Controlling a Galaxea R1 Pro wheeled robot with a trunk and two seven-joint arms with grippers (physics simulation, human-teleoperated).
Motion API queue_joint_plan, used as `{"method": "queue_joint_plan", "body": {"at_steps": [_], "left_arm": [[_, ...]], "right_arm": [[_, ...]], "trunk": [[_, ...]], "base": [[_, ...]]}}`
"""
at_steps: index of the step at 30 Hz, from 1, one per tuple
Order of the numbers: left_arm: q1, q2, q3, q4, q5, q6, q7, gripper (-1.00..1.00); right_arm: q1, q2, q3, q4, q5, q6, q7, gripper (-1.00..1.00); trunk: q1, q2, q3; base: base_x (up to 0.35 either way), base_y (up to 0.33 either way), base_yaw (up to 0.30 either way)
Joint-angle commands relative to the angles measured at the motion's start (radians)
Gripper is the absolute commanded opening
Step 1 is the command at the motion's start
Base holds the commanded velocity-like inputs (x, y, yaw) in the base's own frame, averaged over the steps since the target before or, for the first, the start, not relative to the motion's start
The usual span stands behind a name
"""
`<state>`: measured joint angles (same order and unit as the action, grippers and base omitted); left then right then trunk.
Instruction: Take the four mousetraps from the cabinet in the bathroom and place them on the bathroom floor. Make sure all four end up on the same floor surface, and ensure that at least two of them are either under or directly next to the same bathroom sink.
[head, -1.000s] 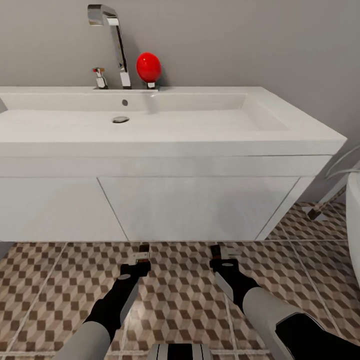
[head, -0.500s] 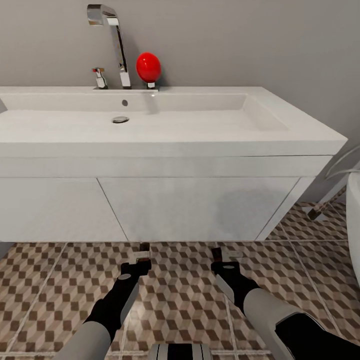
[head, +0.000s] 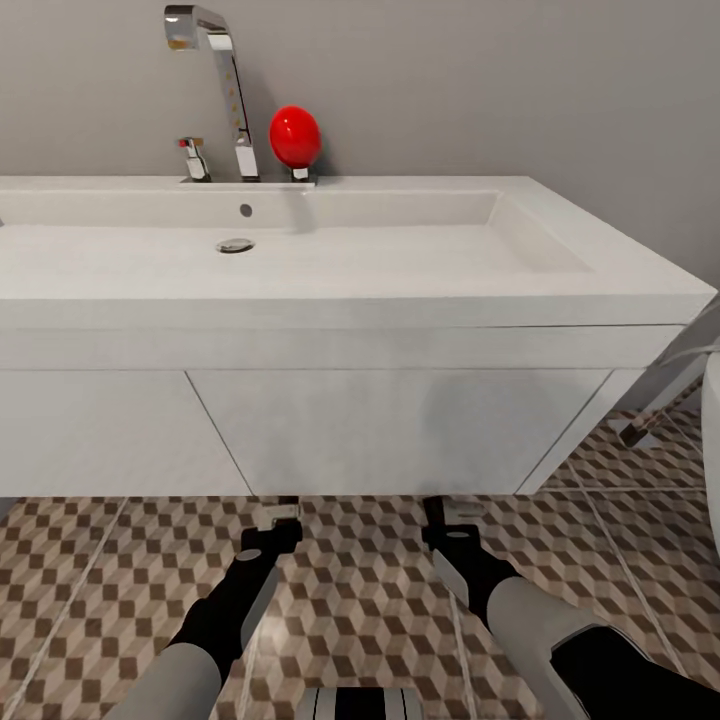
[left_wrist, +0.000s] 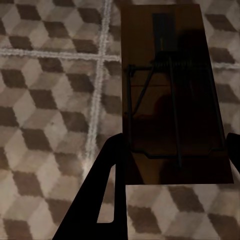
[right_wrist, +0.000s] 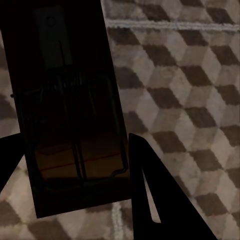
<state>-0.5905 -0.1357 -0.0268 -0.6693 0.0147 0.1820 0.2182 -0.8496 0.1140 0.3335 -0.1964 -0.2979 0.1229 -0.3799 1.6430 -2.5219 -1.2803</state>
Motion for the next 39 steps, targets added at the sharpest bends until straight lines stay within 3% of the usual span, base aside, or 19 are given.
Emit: {"method": "queue_joint_plan", "body": {"at_steps": [1, 7, 18, 33, 39], "left_arm": [[0.0, 0.0, -0.003, 0.0, 0.001, 0.009, 0.007, -1.0], [0.0, -0.004, -0.004, 0.011, 0.0, 0.02, 0.007, -1.0], [0.0, -0.01, -0.001, 0.009, -0.006, 0.019, 0.011, -1.0], [0.0, -0.01, -0.001, 0.002, -0.001, 0.018, 0.013, -1.0], [0.0, -0.009, 0.001, -0.003, -0.002, 0.016, 0.013, -1.0]], "right_arm": [[0.0, -0.001, 0.008, 0.0, -0.011, 0.007, -0.005, -1.0], [0.0, -0.003, 0.006, 0.052, -0.012, 0.019, -0.004, -1.0], [0.0, -0.004, 0.007, 0.058, -0.01, 0.019, -0.004, -1.0], [0.0, -0.003, 0.007, 0.047, -0.006, 0.011, -0.002, -1.0], [0.0, -0.004, 0.007, 0.046, -0.007, 0.008, -0.001, -1.0]], "trunk": [[0.0, 0.0, -0.001], [0.0, 0.0, -0.001], [0.0, 0.0, -0.001], [0.007, -0.004, -0.059], [0.007, -0.004, -0.059]], "base": [[0.002, 0.0, 0.0], [0.0, 0.0, 0.0], [0.0, 0.0, 0.0], [0.0, 0.0, 0.0], [0.0, 0.0, 0.0]]}}
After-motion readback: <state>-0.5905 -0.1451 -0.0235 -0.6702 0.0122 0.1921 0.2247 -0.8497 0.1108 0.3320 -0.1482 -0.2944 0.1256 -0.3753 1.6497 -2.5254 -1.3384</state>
